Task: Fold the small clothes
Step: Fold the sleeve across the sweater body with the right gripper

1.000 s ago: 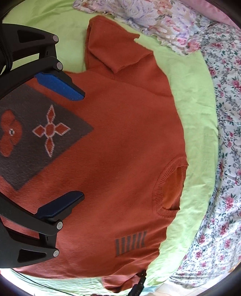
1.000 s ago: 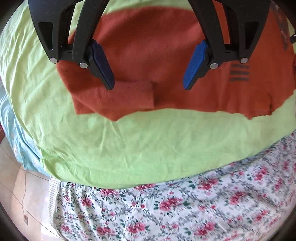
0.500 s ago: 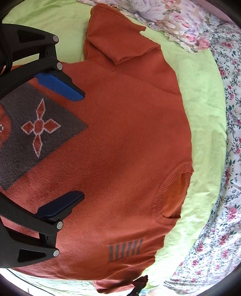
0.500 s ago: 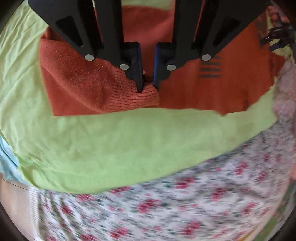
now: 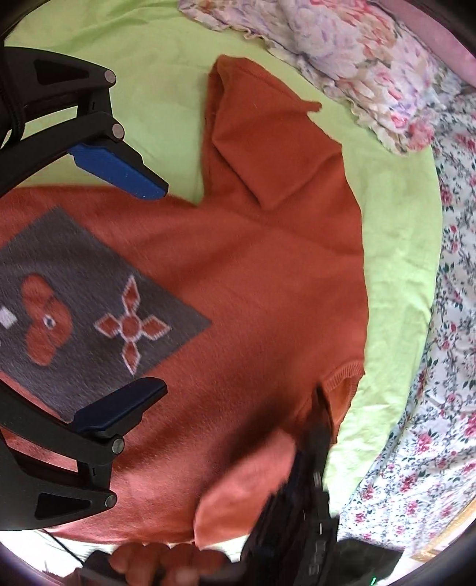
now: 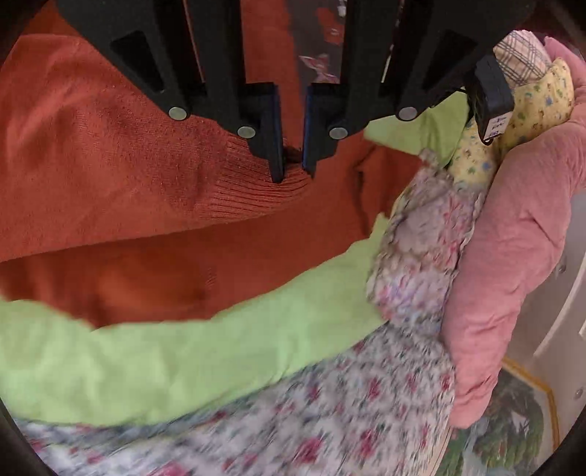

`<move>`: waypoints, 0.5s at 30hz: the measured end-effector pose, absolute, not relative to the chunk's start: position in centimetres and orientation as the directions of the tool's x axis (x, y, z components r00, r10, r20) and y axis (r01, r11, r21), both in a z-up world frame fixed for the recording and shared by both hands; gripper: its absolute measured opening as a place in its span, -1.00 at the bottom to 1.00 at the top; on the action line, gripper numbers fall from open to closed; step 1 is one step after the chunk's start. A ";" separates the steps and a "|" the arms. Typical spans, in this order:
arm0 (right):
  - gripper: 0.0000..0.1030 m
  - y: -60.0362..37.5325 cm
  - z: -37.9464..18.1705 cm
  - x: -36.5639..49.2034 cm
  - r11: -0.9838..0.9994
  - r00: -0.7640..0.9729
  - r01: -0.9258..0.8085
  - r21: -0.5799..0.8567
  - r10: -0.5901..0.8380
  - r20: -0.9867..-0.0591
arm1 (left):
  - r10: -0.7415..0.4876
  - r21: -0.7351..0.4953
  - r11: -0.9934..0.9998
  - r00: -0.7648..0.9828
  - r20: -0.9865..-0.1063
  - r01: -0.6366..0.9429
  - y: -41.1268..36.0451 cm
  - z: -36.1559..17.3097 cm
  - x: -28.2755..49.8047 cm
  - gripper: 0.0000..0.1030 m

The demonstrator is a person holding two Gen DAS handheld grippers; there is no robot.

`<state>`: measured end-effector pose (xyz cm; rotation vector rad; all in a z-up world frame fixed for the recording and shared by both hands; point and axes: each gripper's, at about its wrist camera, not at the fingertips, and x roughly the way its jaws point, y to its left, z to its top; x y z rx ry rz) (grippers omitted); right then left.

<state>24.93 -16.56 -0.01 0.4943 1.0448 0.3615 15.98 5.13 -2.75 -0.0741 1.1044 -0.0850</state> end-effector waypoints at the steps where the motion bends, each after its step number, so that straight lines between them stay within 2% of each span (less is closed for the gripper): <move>1: -0.80 -14.9 -0.9 25.6 0.829 0.434 -0.061 0.556 0.524 -0.733 | -0.118 -0.119 0.993 0.446 -0.887 0.027 5.5 -2.8 16.1 0.90; 4: -0.67 -12.1 -2.7 26.3 0.791 0.369 -0.085 0.606 0.590 -0.718 | -0.159 -0.166 0.986 0.433 -0.887 0.021 6.2 -3.2 16.5 0.90; 7: 0.13 -11.1 -3.6 26.2 0.819 0.318 -0.047 0.572 0.555 -0.769 | -0.202 -0.212 0.977 0.410 -0.889 0.022 6.2 -3.8 17.5 0.90; 11: 0.17 -14.6 -1.6 23.9 0.784 0.402 -0.025 0.621 0.576 -0.712 | -0.262 -0.276 0.961 0.383 -0.886 0.019 5.3 -4.9 20.1 0.90; 15: 0.17 -19.6 1.0 20.8 0.831 0.480 0.024 0.556 0.478 -0.736 | -0.294 -0.314 0.949 0.371 -0.881 0.005 3.9 -6.0 23.6 0.90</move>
